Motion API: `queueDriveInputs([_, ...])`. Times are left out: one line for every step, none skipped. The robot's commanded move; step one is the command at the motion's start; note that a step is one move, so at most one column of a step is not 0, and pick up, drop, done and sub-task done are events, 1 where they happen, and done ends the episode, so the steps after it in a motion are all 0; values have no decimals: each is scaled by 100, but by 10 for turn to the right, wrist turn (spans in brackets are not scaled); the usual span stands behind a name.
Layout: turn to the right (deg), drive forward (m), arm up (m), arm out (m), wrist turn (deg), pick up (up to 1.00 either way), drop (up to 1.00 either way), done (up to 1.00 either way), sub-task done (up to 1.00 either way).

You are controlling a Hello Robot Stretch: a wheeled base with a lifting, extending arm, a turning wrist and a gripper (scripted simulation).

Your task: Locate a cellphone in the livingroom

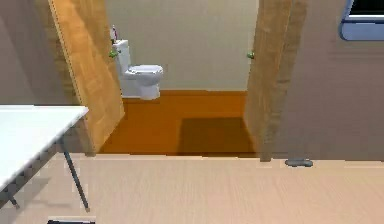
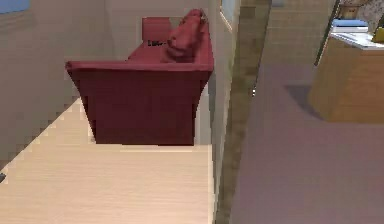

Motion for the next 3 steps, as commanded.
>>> queueDriveInputs([-450, 0, 0, 0, 0, 0, 0, 0, 0])
queueDriveInputs([-450, 0, 0, 0, 0, 0, 0, 0, 0])
queueDriveInputs([-210, 0, 0, 0, 0, 0, 0, 0, 0])
